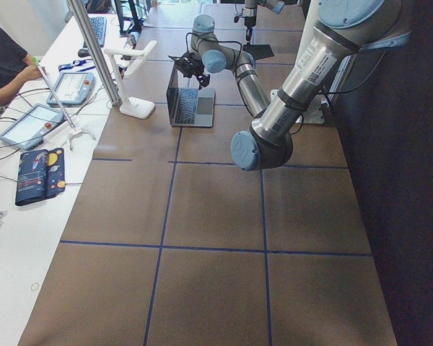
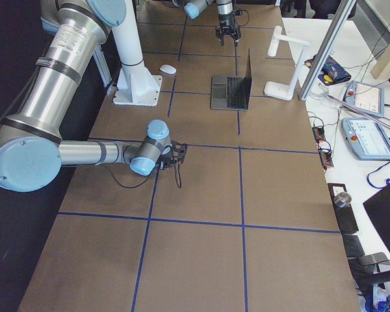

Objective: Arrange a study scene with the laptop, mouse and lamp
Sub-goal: 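Carry the mouse pad beside the laptop while the left arm reaches for the mouse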

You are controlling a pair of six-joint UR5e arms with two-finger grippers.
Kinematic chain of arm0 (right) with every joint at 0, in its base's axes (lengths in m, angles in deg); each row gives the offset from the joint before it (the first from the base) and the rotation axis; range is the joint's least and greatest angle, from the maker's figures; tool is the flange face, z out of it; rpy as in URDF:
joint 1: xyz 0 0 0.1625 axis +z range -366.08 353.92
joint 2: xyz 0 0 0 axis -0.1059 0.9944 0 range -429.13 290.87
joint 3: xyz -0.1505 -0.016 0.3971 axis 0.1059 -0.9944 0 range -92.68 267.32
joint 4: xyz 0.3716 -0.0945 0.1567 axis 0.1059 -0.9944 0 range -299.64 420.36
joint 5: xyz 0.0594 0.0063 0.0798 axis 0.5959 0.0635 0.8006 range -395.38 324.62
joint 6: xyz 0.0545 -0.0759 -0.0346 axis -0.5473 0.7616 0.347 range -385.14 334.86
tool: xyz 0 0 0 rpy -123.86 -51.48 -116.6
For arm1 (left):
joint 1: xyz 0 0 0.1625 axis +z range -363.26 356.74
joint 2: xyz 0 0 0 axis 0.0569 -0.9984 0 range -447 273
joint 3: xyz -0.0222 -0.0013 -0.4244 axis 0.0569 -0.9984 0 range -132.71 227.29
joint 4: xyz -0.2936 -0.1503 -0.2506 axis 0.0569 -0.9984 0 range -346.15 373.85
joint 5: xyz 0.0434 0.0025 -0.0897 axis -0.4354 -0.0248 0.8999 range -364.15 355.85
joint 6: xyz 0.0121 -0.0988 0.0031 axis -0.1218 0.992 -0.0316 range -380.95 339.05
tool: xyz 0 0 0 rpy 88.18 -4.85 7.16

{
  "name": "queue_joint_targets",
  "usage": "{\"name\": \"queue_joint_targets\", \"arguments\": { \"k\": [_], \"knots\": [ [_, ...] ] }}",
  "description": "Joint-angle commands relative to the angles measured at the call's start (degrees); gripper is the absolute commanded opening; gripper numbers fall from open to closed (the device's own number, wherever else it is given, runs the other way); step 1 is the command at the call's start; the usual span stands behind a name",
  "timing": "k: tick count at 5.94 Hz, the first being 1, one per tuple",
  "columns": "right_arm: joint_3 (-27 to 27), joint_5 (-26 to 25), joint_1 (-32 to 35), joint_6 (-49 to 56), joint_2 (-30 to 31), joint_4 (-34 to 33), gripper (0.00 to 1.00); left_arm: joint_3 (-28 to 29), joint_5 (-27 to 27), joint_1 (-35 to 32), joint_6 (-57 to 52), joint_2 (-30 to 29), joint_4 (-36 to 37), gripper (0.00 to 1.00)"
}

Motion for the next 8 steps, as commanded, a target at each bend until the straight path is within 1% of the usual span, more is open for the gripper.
{"name": "queue_joint_targets", "arguments": {
  "k": [1, 2, 3, 4, 6, 7, 8],
  "knots": [
    [-0.96, 0.35, 6.13, -0.06, -8.92, -2.87, 0.0, -1.41, -0.77, 3.64, 0.0, 1.98, 0.17, 0.99],
    [-1.14, 0.36, 9.13, 0.03, -16.02, -11.86, 0.0, -3.07, -1.13, 5.4, -0.52, 3.74, 0.17, 0.99],
    [-4.62, 0.44, 11.77, 0.38, -23.57, -17.25, 0.0, -6.21, -1.39, 6.73, -5.31, 6.02, 0.17, 0.99],
    [-10.92, 0.53, 13.8, 0.21, -30.87, -17.83, 0.0, -7.99, -1.48, 7.96, -7.97, 8.13, 0.17, 1.0],
    [-25.06, 2.2, 16.79, 0.03, -45.71, -17.83, 0.0, -9.4, -1.92, 11.2, -14.73, 9.45, 0.25, 1.0],
    [-27.66, 2.64, 17.94, 0.03, -47.97, -17.83, 0.0, -10.63, -2.27, 12.53, -18.68, 10.86, 0.25, 1.0],
    [-28.56, 2.82, 18.91, 0.03, -50.52, -20.18, 0.0, -12.99, -2.36, 14.63, -27.33, 15.92, 0.25, 1.0]
  ]
}}
